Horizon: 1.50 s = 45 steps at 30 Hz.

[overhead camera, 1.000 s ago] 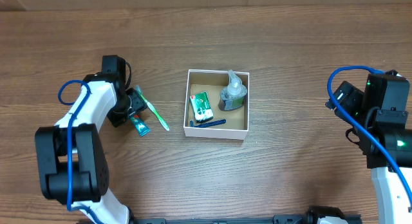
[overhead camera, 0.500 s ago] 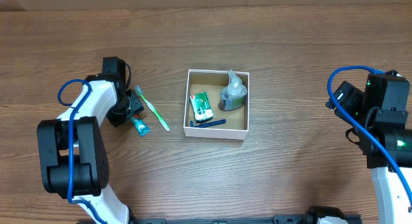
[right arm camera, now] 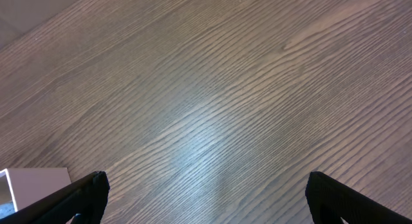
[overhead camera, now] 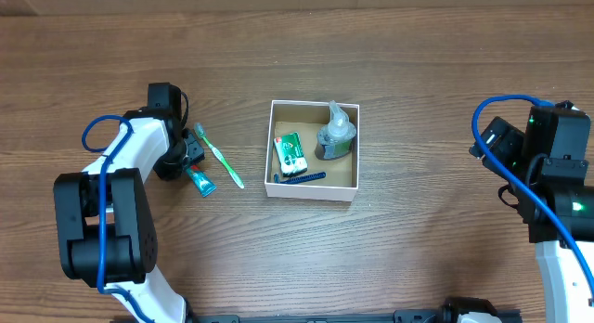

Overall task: Pack container
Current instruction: 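Return the left gripper to the Colgate toothpaste tube and grasp it, then carry the toothpaste tube into the box and release it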

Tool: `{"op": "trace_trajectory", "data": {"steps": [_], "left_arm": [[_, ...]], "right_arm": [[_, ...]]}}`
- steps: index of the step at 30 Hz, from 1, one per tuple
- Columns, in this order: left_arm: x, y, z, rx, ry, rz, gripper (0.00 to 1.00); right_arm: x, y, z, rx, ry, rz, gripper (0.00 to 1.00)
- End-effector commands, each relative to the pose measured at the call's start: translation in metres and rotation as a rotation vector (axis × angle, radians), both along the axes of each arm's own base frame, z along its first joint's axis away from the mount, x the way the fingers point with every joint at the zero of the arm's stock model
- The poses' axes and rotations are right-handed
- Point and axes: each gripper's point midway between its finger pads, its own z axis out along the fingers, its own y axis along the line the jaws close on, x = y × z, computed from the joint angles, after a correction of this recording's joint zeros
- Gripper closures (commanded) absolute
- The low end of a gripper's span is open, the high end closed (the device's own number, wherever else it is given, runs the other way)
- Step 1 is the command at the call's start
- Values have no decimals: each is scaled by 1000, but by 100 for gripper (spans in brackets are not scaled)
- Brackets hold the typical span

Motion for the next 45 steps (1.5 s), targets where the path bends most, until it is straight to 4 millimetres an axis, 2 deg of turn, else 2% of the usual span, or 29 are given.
{"op": "trace_trajectory", "data": {"steps": [1,4,5,9,13,16,20,23,26,31,35,40,45], "left_arm": [[-12,4,-10,18,32,6,57],[-12,3,-10,7,31,5,77],[-11,1,-10,-2,29,5,78],[-4,-3,-3,-26,16,1,82],[5,-3,15,-26,5,-1,80],[16,-7,37,-51,-20,-10,82],[31,-24,75,-119,-87,-36,82],[42,-50,109,-203,-168,-96,82],[49,-86,152,-270,-276,-189,81],[41,-152,210,-315,-409,-366,80],[29,-199,217,-335,-427,-459,82],[20,-240,200,-222,-419,-527,80],[21,-257,180,-190,-394,-515,80]], "right_arm": [[1,-1,9,-3,-29,-8,0],[1,-1,9,-3,-29,-8,0],[1,-1,9,-3,-29,-8,0],[1,-1,9,-3,-29,-8,0],[1,-1,9,-3,-29,-8,0],[1,-1,9,-3,-29,-8,0],[1,-1,9,-3,-29,-8,0],[1,-1,9,-3,-29,-8,0],[1,-1,9,-3,-29,-8,0],[1,-1,9,-3,-29,-8,0],[1,-1,9,-3,-29,-8,0],[1,-1,9,-3,-29,-8,0],[1,-1,9,-3,-29,-8,0]]}}
